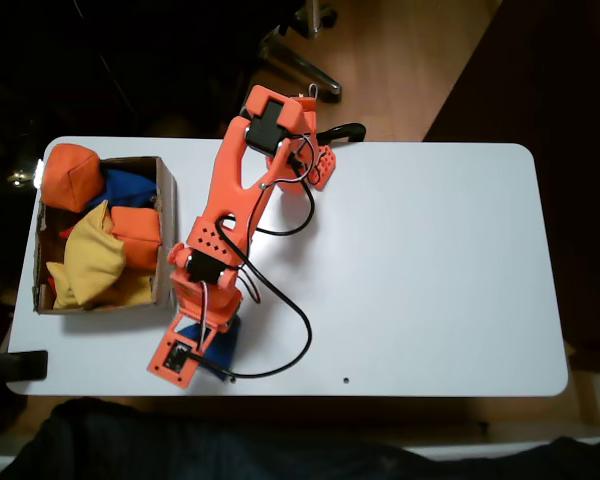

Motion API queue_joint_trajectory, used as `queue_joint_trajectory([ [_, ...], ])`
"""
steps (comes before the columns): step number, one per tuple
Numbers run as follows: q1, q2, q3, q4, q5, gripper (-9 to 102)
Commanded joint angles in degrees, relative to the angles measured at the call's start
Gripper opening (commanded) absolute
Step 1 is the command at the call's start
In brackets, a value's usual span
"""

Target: Grasp a bag and put it in the box.

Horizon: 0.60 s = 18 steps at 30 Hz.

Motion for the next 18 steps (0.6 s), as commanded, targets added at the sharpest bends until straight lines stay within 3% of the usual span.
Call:
queue_joint_trajectory([
  [1, -1.41, 5.80, 0.53, -1.05, 1.41, 0],
  [18, -6.06, 15.38, 5.71, -2.20, 10.99, 0],
])
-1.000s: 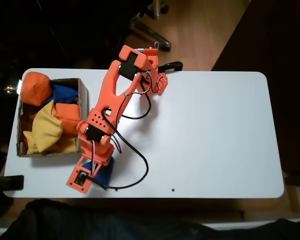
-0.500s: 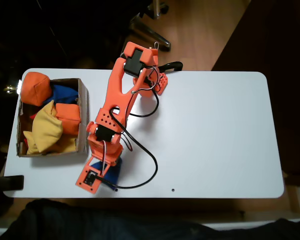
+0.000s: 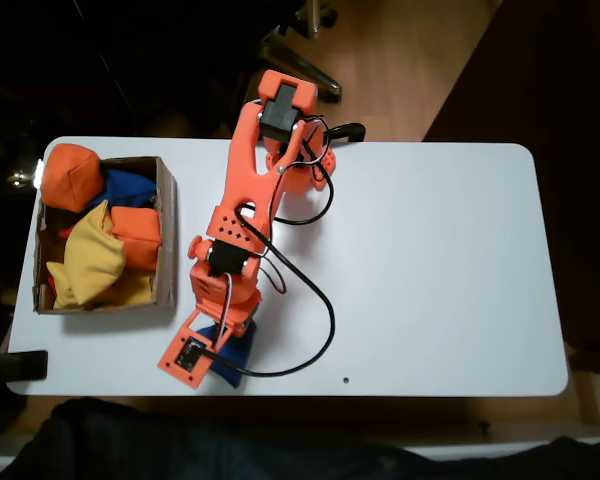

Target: Grasp a bag and put it in the box.

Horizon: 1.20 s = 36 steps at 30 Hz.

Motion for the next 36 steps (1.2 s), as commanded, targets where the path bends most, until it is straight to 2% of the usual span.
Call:
queue_joint_trajectory([
  [1, -1.14, 6.68, 0.18, -1.32, 1.67, 0],
  [36, -2.99, 28.39, 8.35, -0.18, 14.85, 0],
])
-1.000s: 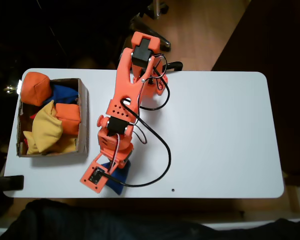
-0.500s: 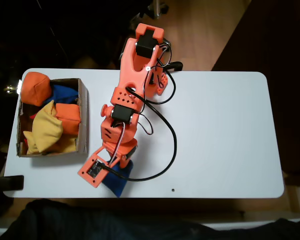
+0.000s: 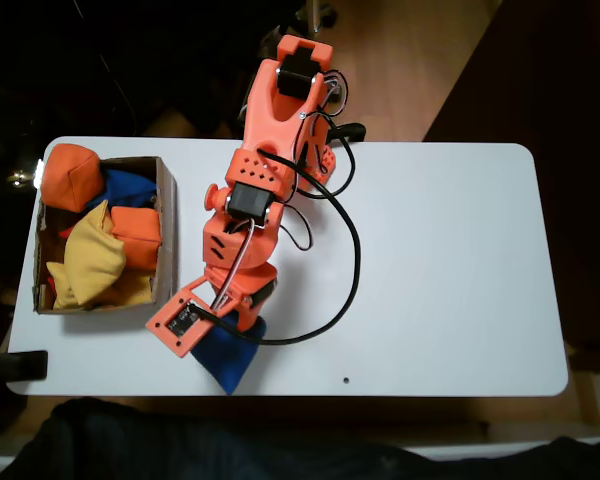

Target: Grasp a bag and put it in the box.

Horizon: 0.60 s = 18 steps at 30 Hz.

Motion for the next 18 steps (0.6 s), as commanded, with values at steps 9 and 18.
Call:
queue_joint_trajectory([
  [9, 0.62, 10.72, 1.32, 1.85, 1.93, 0],
  [18, 1.05, 16.00, 1.41, 4.31, 2.90, 0],
])
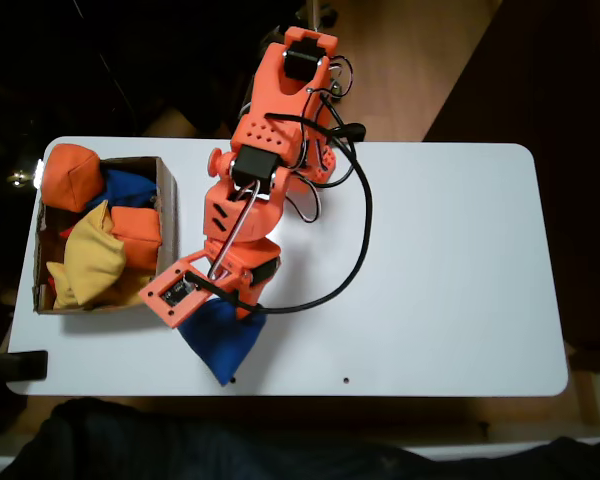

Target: Grasp a bag and put it in the box.

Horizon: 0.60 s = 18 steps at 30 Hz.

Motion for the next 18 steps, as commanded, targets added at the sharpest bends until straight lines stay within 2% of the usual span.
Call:
queue_joint_trajectory([
  [1, 0.70, 5.62, -0.62, 0.53, 0.53, 0],
  [18, 5.45, 14.06, -0.79, 2.11, 3.96, 0],
])
